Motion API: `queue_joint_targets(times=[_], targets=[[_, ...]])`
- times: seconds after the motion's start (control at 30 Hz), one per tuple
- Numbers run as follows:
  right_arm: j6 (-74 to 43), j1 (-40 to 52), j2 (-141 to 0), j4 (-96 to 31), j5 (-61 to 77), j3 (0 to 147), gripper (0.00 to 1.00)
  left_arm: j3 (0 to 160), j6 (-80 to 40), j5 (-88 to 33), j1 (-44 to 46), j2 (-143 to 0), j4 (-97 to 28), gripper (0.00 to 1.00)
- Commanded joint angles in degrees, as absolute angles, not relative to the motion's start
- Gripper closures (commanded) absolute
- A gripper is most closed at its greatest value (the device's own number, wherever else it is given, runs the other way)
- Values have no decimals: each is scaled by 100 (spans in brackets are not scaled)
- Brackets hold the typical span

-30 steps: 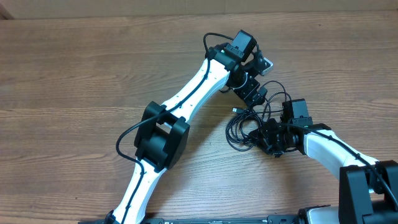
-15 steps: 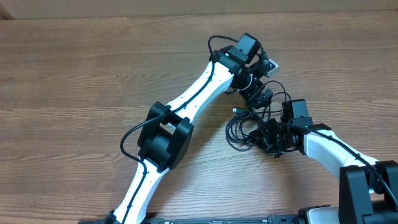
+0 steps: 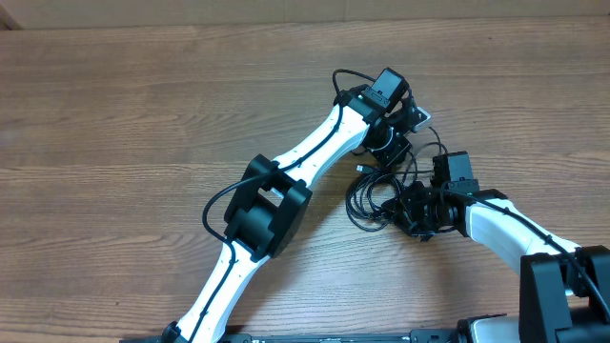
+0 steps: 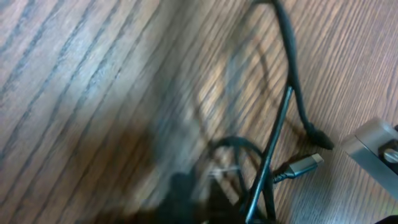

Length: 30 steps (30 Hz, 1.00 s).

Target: Untangle cables

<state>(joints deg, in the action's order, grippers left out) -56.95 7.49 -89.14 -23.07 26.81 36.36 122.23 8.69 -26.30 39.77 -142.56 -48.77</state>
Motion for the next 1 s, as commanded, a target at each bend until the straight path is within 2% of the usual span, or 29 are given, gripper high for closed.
queue_joint_targets(times=[0.0, 0.13, 0.27, 0.6, 0.97], targets=[[-5675, 781, -8971, -2320, 2486, 3476, 74, 12263, 849, -2694, 3964, -14263, -4919, 96], [-5655, 781, -8971, -2318, 2486, 3476, 89, 12621, 576, -2998, 3758, -14145, -5050, 96], [-5655, 781, -8971, -2316, 2486, 3476, 96, 13091, 165, -3155, 3468, -13950, -5221, 96], [-5655, 781, -8971, -2309, 2486, 3476, 96, 13701, -943, -3144, 2495, -13806, -5935, 96], [-5660, 781, -8971, -2294, 2488, 3476, 96, 13699, -945, -2287, 1481, -13810, -7048, 96]])
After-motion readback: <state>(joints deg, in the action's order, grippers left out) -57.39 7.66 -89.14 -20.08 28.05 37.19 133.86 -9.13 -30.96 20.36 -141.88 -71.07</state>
